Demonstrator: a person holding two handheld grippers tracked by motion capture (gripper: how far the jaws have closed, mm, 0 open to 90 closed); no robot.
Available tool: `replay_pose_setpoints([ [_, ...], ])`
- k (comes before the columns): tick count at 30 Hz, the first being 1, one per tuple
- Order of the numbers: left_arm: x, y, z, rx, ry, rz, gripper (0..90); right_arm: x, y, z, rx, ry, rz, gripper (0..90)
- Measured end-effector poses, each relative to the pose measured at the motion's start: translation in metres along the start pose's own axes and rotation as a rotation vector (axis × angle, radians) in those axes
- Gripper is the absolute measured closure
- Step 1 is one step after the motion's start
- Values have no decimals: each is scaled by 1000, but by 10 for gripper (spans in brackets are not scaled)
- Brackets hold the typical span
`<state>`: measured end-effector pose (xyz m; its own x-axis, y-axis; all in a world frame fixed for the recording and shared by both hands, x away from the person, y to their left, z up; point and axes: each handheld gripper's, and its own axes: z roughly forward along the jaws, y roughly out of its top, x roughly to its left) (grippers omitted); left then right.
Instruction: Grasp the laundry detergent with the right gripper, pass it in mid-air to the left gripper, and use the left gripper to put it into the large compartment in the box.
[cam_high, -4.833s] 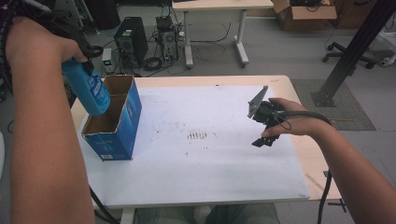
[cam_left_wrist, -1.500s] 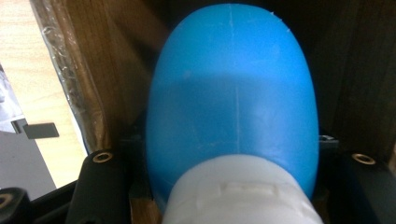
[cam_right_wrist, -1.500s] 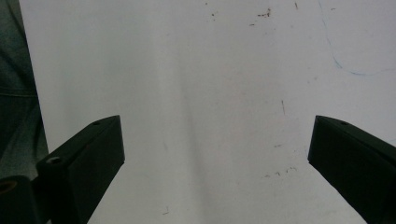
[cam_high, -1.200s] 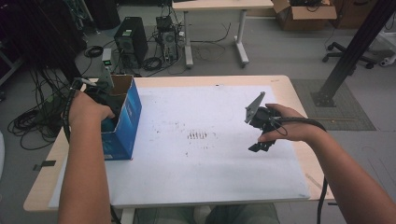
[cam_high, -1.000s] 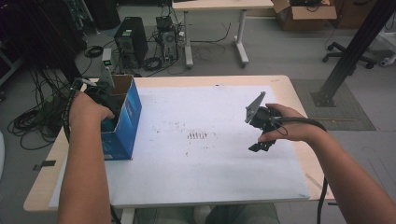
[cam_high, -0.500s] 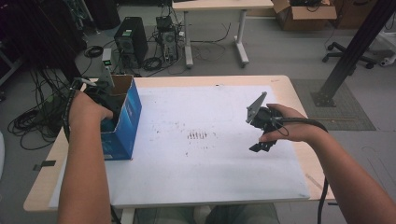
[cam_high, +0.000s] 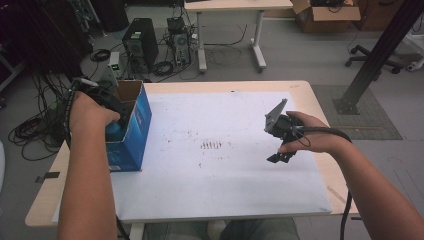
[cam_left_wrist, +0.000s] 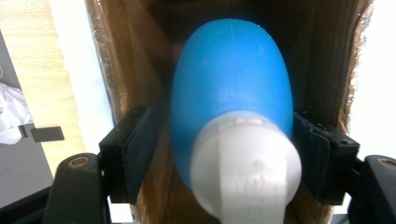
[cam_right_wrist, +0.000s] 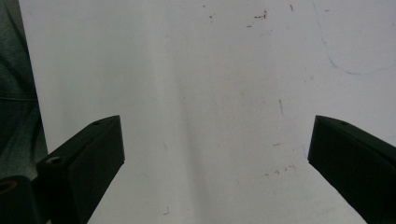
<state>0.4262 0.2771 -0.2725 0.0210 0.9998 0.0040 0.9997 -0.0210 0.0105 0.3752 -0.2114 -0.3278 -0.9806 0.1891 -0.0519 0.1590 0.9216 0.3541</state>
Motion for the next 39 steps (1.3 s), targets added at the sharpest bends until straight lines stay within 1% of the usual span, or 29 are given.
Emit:
replay_pose_setpoints([
  [3,0,-2,-3,-9,4,-1,272,0,0,-1,-1,1,-1,37],
  [4,0,-3,-4,-15,6,-3,246,0,-1,-2,-2,3,-3,38],
  [6,0,-3,-5,-19,8,-3,242,1,-1,-2,-2,3,-3,38],
  [9,-1,-5,-7,-16,3,-11,216,1,0,-3,-6,2,-4,37],
  [10,-1,-5,-9,-15,-4,-18,207,2,0,-3,-5,3,-4,38],
  [13,-3,-6,-12,-20,-12,-10,210,3,-1,-3,-8,-2,-8,37],
  [16,-5,-7,-14,-13,-7,-11,202,3,-1,-4,-11,0,-11,38],
  [18,-6,-8,-17,-26,-8,-14,196,3,-1,-5,-11,-2,-10,38],
  [20,-7,-8,-19,-23,-6,-10,191,4,-1,-6,-14,-2,-10,38],
  [23,-9,-9,-22,-22,-11,-14,166,4,-2,-7,-15,-4,-11,37],
  [24,-9,-10,-24,-27,-12,-7,164,5,-3,-8,-19,-6,-11,38],
  [26,-10,-11,-26,-28,-9,-13,154,5,-3,-9,-17,-6,-11,37],
  [30,-11,-12,-30,-29,-7,-8,131,6,-4,-10,-18,-8,-12,37],
  [33,-11,-13,-32,-30,-6,-14,104,7,-4,-12,-19,-8,-13,37],
  [39,-12,-16,-40,-32,-5,-3,86,9,-3,-13,-21,-9,-18,38],
])
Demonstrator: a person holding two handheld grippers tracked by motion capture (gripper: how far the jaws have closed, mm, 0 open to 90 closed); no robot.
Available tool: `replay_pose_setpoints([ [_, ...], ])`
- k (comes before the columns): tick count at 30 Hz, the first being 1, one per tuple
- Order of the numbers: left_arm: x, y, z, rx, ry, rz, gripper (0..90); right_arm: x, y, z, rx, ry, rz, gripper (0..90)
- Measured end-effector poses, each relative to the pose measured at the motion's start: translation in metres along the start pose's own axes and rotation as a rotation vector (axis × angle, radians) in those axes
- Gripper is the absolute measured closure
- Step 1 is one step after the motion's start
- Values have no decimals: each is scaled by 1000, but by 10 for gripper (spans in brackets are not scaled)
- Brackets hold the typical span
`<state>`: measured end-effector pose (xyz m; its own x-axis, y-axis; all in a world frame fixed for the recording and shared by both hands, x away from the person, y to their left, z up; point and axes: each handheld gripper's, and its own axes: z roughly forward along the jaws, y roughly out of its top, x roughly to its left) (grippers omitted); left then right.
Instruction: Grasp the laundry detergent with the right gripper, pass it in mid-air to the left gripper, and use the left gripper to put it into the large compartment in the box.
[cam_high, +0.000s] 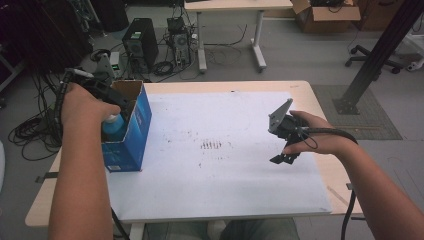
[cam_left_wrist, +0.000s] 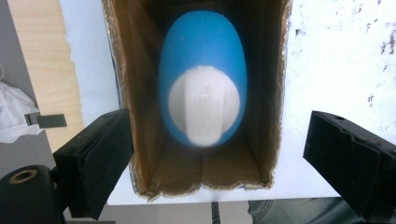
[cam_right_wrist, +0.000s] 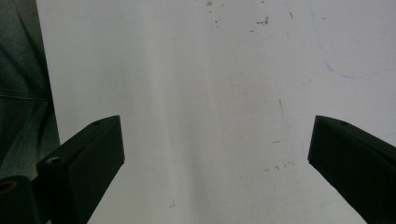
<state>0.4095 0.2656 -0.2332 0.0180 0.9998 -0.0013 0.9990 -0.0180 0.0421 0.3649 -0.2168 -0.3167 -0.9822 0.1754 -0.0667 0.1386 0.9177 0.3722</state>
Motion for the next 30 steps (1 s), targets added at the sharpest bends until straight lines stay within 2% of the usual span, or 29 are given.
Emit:
replay_pose_setpoints([
  [4,-2,-1,-3,9,18,13,47,1,0,-1,1,0,0,38],
  [11,-6,-4,-10,9,21,30,3,1,0,-3,3,-2,-3,37],
  [19,-18,-6,-23,-7,30,85,2,0,-1,-5,-4,-4,-3,38],
  [24,-30,-6,-37,-25,41,144,2,-1,-3,-7,-11,-9,2,37],
  [25,-30,-6,-37,-25,41,144,2,-1,-3,-7,-11,-9,2,37],
  [28,-42,-6,-47,-49,39,205,2,-2,-4,-8,-12,-12,5,37],
  [29,-42,-6,-47,-49,39,205,3,-2,-4,-8,-12,-12,5,37],
  [30,-50,-6,-50,-62,43,255,3,-2,-4,-8,-10,-13,5,37],
])
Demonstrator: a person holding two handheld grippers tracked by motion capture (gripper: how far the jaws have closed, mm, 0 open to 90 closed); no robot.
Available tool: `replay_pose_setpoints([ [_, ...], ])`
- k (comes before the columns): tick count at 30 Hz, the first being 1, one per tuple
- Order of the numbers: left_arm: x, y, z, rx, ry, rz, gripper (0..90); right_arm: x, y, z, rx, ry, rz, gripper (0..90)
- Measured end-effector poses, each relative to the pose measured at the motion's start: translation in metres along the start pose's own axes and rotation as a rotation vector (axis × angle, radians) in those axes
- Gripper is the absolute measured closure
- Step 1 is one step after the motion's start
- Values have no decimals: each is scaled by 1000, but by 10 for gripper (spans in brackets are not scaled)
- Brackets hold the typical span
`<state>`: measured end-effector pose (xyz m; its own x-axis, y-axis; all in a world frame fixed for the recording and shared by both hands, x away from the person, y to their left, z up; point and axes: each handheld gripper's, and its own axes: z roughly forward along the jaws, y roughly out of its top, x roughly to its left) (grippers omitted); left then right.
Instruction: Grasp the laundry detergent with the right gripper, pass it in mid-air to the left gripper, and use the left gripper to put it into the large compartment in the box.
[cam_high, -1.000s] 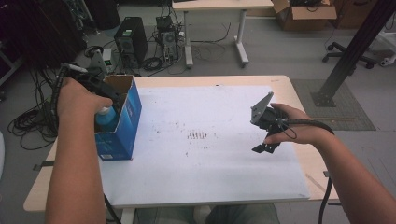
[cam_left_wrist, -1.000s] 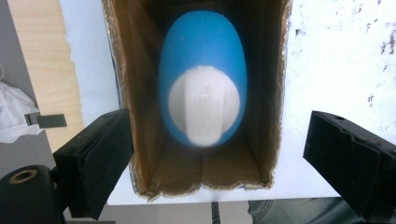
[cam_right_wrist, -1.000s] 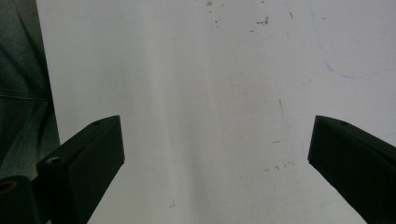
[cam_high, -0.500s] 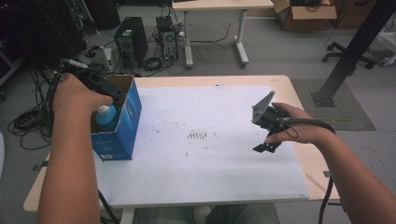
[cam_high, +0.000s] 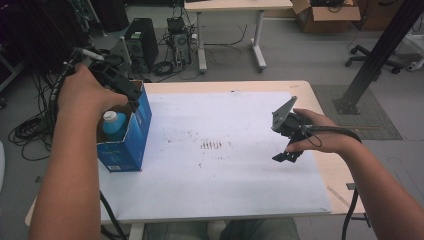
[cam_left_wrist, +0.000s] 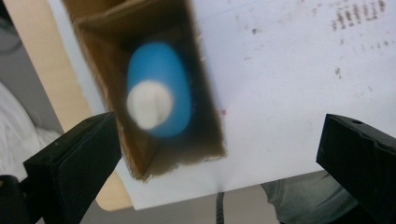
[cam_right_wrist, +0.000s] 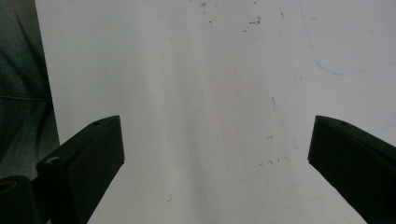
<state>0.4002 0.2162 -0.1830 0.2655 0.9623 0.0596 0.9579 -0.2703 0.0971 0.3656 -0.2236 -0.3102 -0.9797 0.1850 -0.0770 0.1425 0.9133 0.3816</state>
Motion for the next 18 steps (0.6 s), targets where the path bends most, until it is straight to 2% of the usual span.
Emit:
replay_pose_setpoints([
  [1,-4,1,-1,-3,4,31,2,0,0,0,1,0,0,37],
  [2,-4,1,-1,-3,4,31,3,0,0,0,0,-2,2,37],
  [6,-24,6,-2,-14,3,152,3,-1,1,1,3,-1,3,37],
  [7,-32,9,-2,-20,7,200,3,-1,2,1,8,0,1,37],
  [8,-32,9,-2,-20,7,200,3,-1,2,1,8,0,1,37],
  [11,-45,11,-3,-13,8,279,3,-1,3,1,11,0,3,37],
  [12,-53,12,-4,-13,2,326,2,-1,4,0,13,1,2,37],
  [13,-53,12,-4,-13,2,326,2,-1,4,0,13,1,2,37],
  [14,-60,13,-5,-11,-1,367,2,-2,4,0,18,-1,2,37],
  [15,-60,13,-5,-11,-1,367,2,-2,4,0,18,-1,2,37],
  [16,-63,13,-4,-12,-2,384,3,-2,4,0,18,-2,3,37],
  [17,-69,14,-3,-19,-5,428,2,-2,4,0,18,-2,3,37],
  [18,-71,14,-3,-18,-7,449,2,-3,4,-1,23,-2,3,37],
])
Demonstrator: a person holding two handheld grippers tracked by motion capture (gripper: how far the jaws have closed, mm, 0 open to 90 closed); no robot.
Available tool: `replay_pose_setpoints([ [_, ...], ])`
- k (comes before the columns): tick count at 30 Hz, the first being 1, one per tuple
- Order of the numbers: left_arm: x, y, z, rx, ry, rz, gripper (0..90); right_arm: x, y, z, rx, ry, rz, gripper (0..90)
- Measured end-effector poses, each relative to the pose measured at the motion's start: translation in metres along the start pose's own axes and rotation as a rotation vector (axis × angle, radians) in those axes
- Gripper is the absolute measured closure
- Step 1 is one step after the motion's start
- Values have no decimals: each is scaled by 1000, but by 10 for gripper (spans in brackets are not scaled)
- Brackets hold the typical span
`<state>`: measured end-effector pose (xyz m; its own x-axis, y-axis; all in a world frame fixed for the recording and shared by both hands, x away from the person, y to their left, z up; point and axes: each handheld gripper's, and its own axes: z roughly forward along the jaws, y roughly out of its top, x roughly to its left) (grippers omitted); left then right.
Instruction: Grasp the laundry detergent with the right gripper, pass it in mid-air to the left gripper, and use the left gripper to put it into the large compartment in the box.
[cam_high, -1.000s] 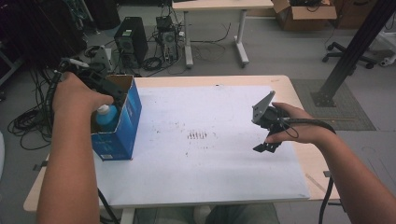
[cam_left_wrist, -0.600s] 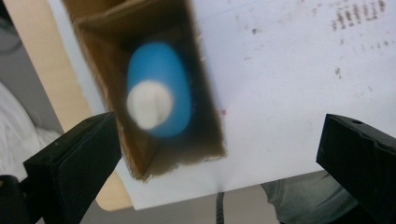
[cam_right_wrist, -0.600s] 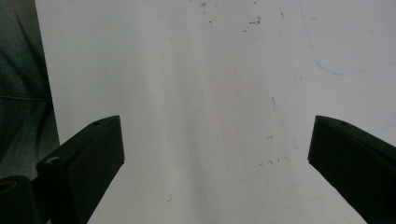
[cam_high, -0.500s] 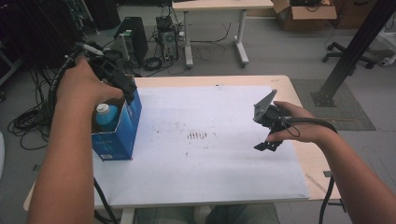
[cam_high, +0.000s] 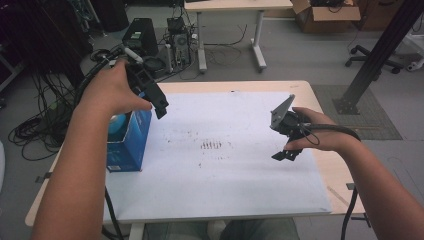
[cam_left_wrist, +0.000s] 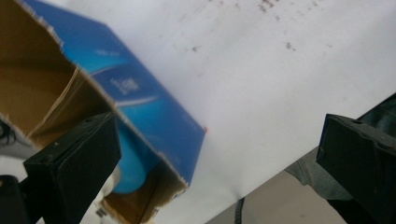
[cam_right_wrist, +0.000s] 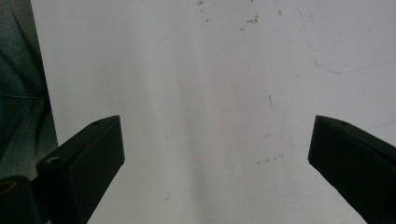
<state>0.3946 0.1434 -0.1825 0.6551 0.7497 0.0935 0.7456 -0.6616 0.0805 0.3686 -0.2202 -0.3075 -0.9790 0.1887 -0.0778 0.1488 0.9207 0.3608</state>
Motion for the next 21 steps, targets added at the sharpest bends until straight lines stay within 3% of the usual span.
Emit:
replay_pose_setpoints([
  [1,-3,1,1,1,4,25,2,0,0,0,1,0,-1,37],
  [2,-3,1,1,1,4,25,3,0,1,0,2,0,-3,37],
  [7,-17,10,8,16,-22,148,3,0,4,0,5,-7,-8,37],
  [8,-17,10,8,16,-22,148,3,0,4,0,4,-7,-10,37],
  [10,-25,13,11,32,-31,216,3,0,5,0,5,-3,-13,37],
  [11,-25,13,11,32,-31,216,3,0,5,0,5,-3,-13,37],
  [13,-30,15,13,42,-41,254,3,-1,5,0,7,-3,-16,37],
  [14,-34,16,16,47,-50,302,3,-1,6,-1,9,-3,-19,37],
  [16,-36,17,17,55,-57,315,3,-1,6,-1,7,-2,-19,37],
  [19,-46,19,21,63,-69,385,3,-1,9,-1,17,4,-31,37],
  [21,-48,19,22,64,-71,399,4,-1,10,-1,18,7,-33,37],
])
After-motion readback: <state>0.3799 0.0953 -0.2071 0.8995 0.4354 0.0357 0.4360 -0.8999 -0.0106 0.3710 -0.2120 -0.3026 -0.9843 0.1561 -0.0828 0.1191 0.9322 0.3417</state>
